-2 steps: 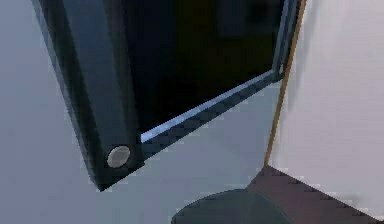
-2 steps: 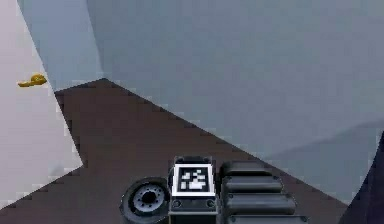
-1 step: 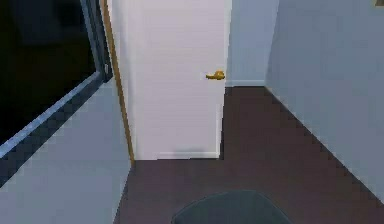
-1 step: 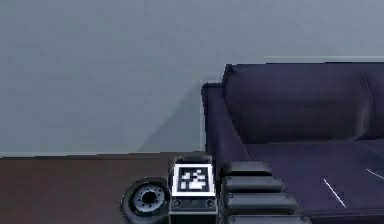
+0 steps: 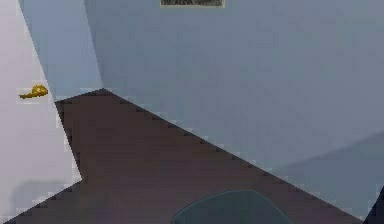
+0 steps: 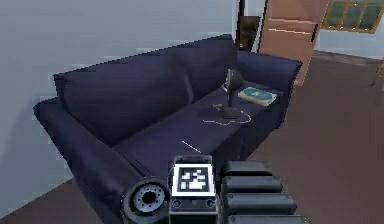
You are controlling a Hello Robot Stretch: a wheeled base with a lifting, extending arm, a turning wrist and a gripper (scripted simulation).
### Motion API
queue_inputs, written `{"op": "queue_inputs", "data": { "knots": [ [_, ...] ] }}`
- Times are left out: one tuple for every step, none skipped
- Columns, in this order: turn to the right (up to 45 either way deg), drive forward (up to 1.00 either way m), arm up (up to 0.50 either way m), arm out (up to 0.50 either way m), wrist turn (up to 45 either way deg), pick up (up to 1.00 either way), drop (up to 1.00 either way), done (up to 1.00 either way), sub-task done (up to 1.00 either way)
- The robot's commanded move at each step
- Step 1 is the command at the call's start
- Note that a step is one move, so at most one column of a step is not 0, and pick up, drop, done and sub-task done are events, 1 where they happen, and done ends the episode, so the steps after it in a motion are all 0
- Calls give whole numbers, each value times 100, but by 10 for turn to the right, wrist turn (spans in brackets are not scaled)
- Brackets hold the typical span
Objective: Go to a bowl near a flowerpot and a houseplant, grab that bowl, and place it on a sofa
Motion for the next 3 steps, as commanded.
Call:
{"op": "queue_inputs", "data": {
  "knots": [
    [270, 0, 0, 0, 0, 0, 0, 0, 0],
    [0, 70, 0, 0, 0, 0, 0, 0, 0],
    [150, 0, 0, 0, 0, 0, 0, 0, 0]
  ]
}}
